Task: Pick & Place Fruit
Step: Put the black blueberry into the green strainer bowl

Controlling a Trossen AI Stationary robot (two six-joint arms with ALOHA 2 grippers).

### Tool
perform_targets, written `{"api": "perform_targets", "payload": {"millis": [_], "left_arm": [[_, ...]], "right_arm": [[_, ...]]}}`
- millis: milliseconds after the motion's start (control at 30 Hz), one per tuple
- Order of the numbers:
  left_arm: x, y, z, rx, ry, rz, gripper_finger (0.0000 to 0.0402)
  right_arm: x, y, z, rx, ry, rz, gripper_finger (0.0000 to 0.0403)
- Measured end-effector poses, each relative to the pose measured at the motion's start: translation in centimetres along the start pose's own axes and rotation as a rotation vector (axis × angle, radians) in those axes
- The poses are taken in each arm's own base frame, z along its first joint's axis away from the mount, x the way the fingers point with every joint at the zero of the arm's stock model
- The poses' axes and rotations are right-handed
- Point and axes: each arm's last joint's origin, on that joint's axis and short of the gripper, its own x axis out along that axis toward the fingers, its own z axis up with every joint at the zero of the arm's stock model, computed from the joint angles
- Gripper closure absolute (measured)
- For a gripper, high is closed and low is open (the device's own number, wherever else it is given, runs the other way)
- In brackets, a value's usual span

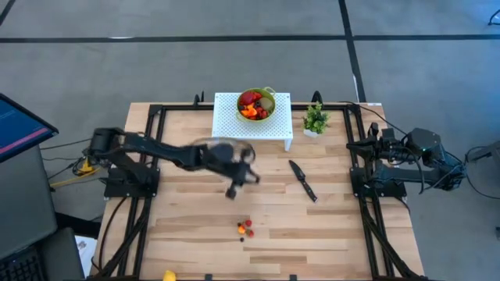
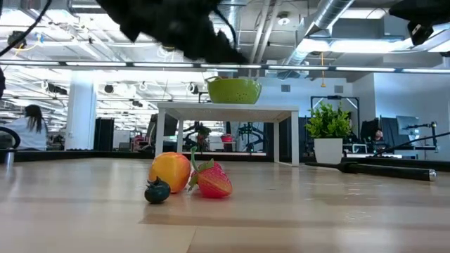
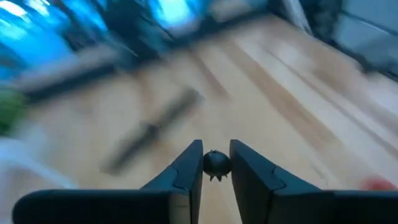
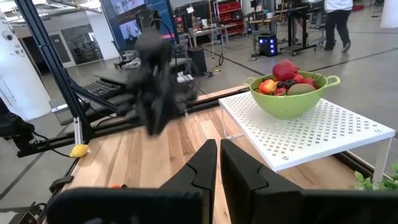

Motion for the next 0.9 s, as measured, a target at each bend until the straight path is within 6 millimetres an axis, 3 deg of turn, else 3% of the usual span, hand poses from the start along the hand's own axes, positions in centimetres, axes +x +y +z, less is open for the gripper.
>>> {"api": "perform_targets", "payload": {"millis": [233, 400, 633, 900], "left_arm": [[-6.5, 5.4, 4.7, 0.036, -0.346, 0.351, 0.0336], [-9.9, 8.2, 5.6, 0.06, -0.49, 0.533, 0.0336], [-11.6, 12.1, 3.6, -0.024, -0.489, 0.692, 0.0336], [-10.0, 15.7, -1.3, -0.264, -0.395, 0.73, 0.0336]], "right_arm": [[0.0, 0.0, 0.0, 0.0, 0.0, 0.0, 0.0386], [0.0, 0.0, 0.0, 0.0, 0.0, 0.001, 0.0386], [0.0, 0.0, 0.0, 0.0, 0.0, 0.0, 0.0386], [0.0, 0.0, 0.0, 0.0, 0.0, 0.001, 0.0386]]}}
